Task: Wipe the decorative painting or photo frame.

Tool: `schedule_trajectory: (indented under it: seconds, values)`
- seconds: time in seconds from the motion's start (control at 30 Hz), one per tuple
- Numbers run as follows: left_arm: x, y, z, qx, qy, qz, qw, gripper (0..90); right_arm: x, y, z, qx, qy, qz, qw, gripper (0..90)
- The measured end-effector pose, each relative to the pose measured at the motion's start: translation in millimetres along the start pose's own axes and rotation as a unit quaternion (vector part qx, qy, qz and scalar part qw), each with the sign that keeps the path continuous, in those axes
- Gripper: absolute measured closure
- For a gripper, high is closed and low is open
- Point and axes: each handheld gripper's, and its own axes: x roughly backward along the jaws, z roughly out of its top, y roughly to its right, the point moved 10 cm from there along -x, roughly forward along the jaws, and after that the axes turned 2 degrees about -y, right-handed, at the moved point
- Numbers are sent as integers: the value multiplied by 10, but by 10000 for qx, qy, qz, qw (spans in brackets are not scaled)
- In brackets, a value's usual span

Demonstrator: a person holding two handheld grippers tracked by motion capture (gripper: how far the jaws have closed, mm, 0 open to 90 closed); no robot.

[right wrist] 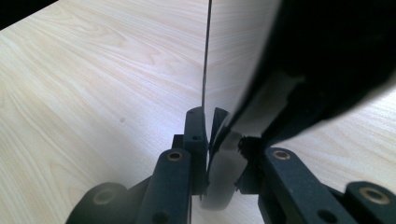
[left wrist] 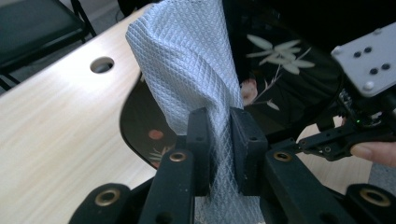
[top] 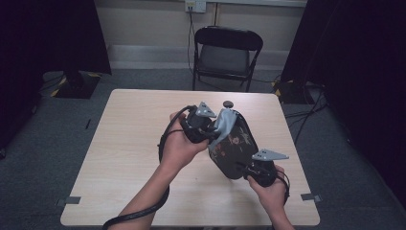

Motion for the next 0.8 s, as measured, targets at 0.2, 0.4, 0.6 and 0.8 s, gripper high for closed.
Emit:
schedule_trajectory:
  seconds: [0.2, 0.4, 0.6, 0.8]
  values:
    - [-124, -21, -165, 63, -134, 6, 9999, 790, 0, -4, 3, -7, -28, -8, 10000, 782]
    - [-281, -28, -405, 152, -276, -31, 9995, 789, 1, -4, 2, -9, -25, -5, 10000, 781]
    - [-449, -17, -669, 250, -484, -102, 9985, 789, -1, 0, 6, 0, -23, -8, 10000, 782]
    - [-660, 30, -957, 352, -655, -262, 9969, 785, 2, -1, 5, -2, -29, -3, 10000, 782]
